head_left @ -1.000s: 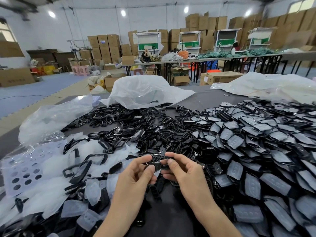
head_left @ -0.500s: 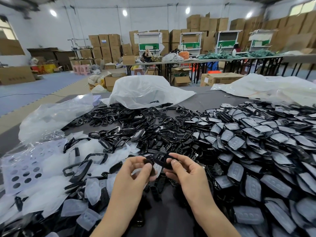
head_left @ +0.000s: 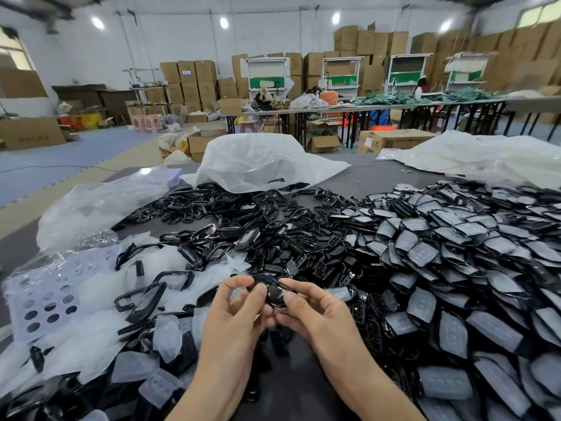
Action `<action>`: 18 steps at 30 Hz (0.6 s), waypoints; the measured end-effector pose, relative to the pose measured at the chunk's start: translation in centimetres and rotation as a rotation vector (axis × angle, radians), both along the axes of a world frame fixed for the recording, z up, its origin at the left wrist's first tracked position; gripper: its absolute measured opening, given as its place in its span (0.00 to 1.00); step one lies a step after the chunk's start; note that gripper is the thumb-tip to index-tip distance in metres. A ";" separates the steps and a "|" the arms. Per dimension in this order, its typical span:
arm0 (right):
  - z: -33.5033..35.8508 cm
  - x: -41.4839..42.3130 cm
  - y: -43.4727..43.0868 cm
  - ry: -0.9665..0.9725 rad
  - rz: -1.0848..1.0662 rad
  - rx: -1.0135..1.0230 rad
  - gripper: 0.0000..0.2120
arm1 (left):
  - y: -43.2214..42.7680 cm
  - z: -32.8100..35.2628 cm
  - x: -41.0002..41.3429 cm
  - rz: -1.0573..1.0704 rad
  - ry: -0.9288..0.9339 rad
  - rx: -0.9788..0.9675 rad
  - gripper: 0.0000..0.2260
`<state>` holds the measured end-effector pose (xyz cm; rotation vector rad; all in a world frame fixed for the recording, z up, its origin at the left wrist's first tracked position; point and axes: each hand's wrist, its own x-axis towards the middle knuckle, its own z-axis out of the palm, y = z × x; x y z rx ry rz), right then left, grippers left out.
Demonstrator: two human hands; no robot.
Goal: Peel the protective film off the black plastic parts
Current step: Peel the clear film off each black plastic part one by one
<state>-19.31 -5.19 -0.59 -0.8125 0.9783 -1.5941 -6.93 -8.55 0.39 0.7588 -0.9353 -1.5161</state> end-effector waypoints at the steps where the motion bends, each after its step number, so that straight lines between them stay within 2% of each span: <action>1: 0.0 -0.1 0.0 -0.010 0.022 -0.005 0.10 | 0.0 0.0 0.2 0.010 -0.082 -0.036 0.07; 4: 0.4 -0.5 0.2 0.043 0.051 -0.018 0.10 | -0.4 0.1 1.0 -0.005 -0.412 -0.229 0.14; 9: 0.5 -0.6 0.5 0.177 0.040 -0.065 0.08 | -0.6 0.0 1.6 0.012 -0.589 -0.318 0.14; 15: -0.3 -1.2 -0.1 0.334 -0.155 -0.016 0.12 | -0.6 -0.3 2.3 0.273 -1.111 -0.713 0.08; 18: -0.3 -2.1 -0.2 0.312 -0.264 -0.013 0.13 | -1.1 -0.8 3.5 0.257 -1.326 -0.770 0.10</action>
